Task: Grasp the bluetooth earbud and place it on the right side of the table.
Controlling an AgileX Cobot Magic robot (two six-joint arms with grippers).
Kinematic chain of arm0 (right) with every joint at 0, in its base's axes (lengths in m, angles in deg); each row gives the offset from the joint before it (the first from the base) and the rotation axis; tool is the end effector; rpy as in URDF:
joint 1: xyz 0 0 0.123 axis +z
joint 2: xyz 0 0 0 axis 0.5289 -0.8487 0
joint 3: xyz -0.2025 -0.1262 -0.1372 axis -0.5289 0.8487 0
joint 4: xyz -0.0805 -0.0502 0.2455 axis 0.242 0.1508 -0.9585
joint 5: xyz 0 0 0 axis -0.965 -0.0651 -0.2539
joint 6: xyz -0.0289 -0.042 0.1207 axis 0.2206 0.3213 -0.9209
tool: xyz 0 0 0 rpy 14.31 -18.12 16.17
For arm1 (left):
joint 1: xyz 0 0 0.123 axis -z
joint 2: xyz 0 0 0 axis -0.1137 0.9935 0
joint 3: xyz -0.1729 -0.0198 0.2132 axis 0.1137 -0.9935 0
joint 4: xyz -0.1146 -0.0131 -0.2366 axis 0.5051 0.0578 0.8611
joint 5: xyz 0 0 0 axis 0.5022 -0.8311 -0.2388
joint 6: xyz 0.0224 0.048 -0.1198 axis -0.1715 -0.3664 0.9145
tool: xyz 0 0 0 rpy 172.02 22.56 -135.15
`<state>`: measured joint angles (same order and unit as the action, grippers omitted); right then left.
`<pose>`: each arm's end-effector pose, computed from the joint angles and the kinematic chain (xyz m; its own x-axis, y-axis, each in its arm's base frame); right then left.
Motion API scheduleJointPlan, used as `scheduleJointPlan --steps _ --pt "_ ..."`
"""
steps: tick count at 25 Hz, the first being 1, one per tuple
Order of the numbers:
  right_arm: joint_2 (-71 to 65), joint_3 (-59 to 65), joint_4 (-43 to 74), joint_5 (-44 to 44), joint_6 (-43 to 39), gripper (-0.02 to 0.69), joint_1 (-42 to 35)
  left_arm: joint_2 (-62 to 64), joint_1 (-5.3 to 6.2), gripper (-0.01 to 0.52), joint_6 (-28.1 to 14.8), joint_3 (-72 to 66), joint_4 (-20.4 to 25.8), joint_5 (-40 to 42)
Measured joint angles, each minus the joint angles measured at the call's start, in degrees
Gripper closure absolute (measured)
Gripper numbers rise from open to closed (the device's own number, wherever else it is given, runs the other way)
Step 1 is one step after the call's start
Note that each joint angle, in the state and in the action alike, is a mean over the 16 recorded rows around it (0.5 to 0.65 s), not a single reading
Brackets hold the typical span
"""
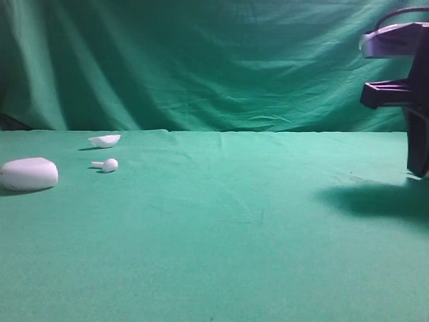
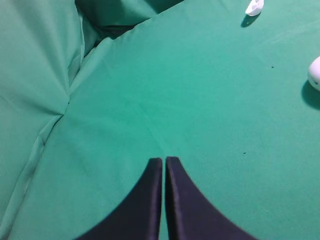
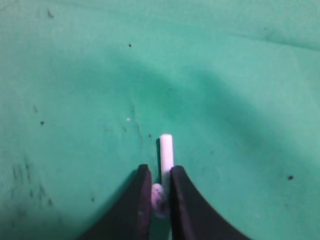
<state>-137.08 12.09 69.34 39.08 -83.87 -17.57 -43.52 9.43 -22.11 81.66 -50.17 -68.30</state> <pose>0.3216 0.0749 0.0997 -0.9205 -0.2259 -0.3188 -0.2223 0.9738 -0.0483 0.1129 0.0122 0.1660 -0.2693 0.4361 -0.8587 0.0373 0.8957 0.4432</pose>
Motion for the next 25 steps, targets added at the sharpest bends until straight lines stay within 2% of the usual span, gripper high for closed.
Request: scheduleJointPlan --steps 8,11,15,25 --pt "2.4 -0.6 -0.1 1.2 -0.2 0.343 -0.1 0.0 0.00 0.514 0.0 0.0 0.0 0.0" --pt "6.4 -1.1 -0.2 3.2 -0.3 0.319 -0.1 0.0 0.00 0.514 0.0 0.0 0.0 0.0" --pt "15.0 -1.8 -0.4 7.5 -0.3 0.371 -0.1 0.0 0.00 0.514 0.0 0.0 0.0 0.0" --pt "45.3 -1.3 -1.9 22.4 0.6 0.628 -0.1 0.0 0.00 0.514 0.0 0.0 0.0 0.0"
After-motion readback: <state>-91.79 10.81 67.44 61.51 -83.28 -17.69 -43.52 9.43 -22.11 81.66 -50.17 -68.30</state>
